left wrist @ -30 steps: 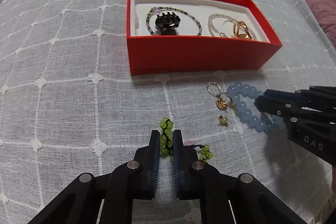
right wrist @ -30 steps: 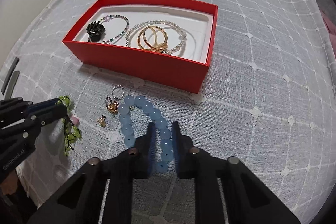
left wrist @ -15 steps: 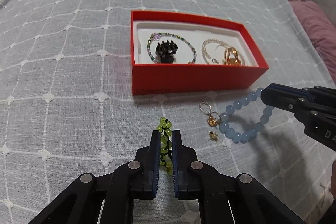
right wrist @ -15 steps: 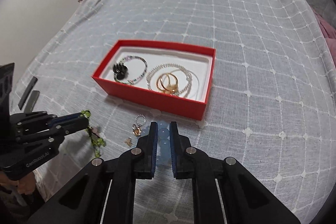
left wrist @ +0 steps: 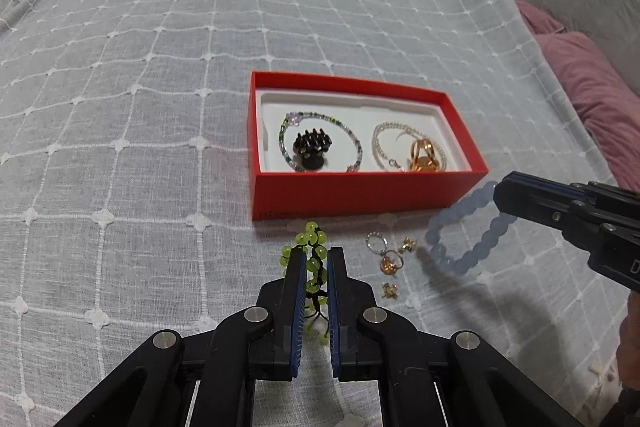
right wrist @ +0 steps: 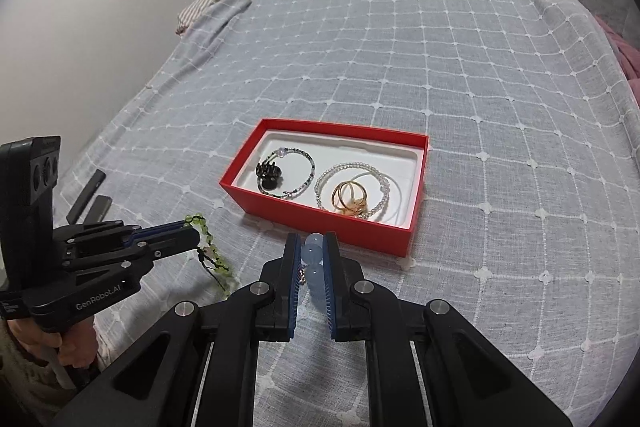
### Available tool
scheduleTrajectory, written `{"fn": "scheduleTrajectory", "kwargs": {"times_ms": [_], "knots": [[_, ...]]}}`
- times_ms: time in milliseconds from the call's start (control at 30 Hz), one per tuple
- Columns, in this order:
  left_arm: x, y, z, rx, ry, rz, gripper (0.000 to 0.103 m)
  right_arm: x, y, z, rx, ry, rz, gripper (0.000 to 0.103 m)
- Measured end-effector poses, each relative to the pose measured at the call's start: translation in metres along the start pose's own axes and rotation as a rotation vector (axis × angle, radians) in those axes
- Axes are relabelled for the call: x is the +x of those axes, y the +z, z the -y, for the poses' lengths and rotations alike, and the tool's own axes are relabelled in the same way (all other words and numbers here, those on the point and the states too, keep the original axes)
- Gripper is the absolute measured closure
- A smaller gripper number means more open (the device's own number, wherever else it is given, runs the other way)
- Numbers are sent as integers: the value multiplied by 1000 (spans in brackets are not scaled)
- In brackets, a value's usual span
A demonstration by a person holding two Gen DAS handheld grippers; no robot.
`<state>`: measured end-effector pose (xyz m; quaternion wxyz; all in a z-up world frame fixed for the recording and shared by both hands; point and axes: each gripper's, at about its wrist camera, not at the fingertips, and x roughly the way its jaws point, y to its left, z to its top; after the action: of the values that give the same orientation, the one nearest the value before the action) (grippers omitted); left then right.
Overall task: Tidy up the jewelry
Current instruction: 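Carry both bracelets over the red box and lower them inside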
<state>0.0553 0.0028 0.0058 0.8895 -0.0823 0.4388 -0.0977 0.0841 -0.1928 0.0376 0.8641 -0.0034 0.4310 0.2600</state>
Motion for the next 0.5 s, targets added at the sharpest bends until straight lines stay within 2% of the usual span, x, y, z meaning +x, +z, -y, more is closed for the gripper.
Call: {"fn": "scheduleTrajectory", "kwargs": {"times_ms": [367, 500], "knots": [[-15, 14, -6, -36, -9, 86, 98, -10, 7, 0, 7, 36, 41, 92], [-19, 24, -12, -70, -22, 114, 98, -16, 13, 2, 39, 87, 62, 92]]}}
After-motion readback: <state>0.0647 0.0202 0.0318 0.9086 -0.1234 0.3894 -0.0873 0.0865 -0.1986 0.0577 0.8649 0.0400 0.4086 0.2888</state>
